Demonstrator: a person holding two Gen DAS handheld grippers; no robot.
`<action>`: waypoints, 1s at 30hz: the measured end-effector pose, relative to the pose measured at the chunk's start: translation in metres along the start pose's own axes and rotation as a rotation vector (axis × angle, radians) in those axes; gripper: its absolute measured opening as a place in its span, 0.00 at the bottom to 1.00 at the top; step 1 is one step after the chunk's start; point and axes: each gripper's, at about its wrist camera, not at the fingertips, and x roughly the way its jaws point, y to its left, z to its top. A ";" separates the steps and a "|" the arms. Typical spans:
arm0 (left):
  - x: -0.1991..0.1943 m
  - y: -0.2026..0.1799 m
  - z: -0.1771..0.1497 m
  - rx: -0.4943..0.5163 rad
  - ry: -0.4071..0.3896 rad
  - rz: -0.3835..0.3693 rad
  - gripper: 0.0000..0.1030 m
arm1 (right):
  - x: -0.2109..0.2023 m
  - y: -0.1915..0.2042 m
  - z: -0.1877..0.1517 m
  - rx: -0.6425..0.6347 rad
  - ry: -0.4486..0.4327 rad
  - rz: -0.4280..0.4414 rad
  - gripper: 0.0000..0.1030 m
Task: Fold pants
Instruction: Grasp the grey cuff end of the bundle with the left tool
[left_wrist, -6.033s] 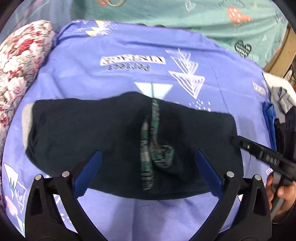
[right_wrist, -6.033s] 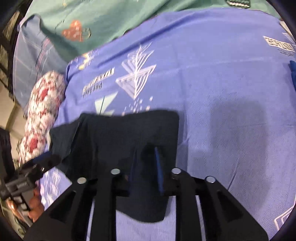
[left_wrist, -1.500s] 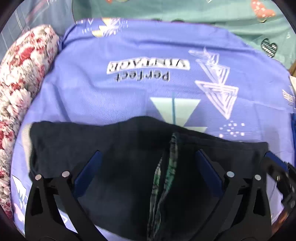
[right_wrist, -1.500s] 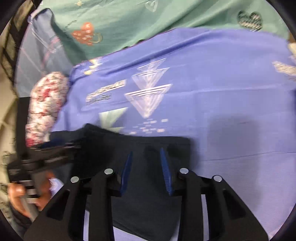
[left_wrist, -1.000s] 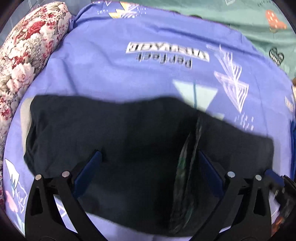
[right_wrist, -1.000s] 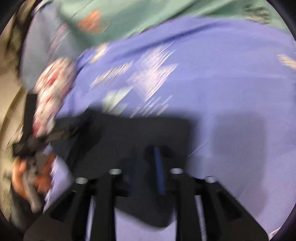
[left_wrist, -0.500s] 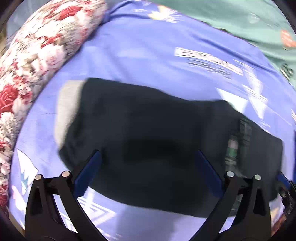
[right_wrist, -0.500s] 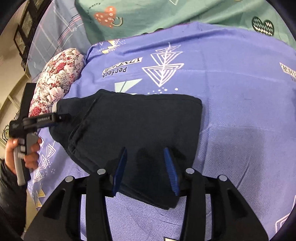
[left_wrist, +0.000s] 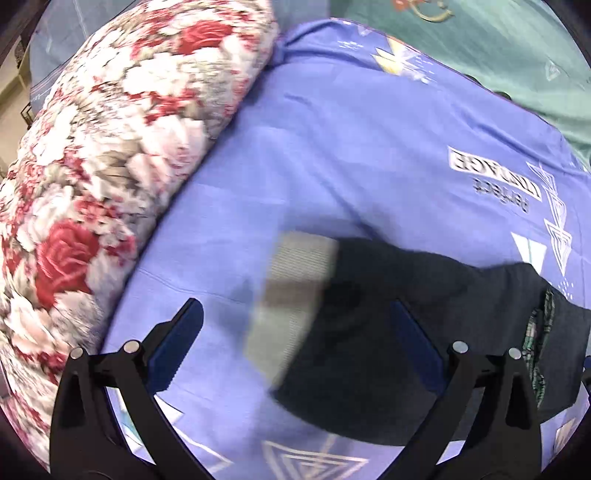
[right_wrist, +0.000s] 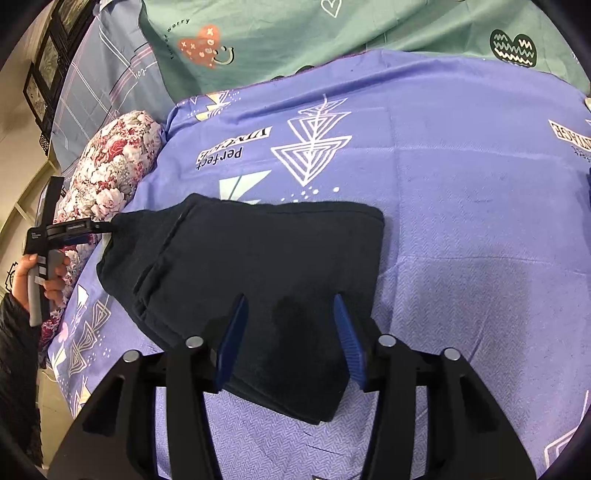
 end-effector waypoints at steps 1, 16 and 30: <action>0.000 0.006 -0.002 -0.005 0.005 -0.001 0.98 | 0.000 0.000 0.000 -0.002 -0.003 -0.002 0.52; 0.049 0.017 -0.017 0.082 0.047 -0.103 0.98 | 0.008 0.001 -0.001 -0.015 0.016 -0.011 0.56; 0.051 -0.011 -0.004 0.172 0.078 -0.183 0.42 | 0.009 0.006 -0.002 -0.021 0.022 -0.021 0.58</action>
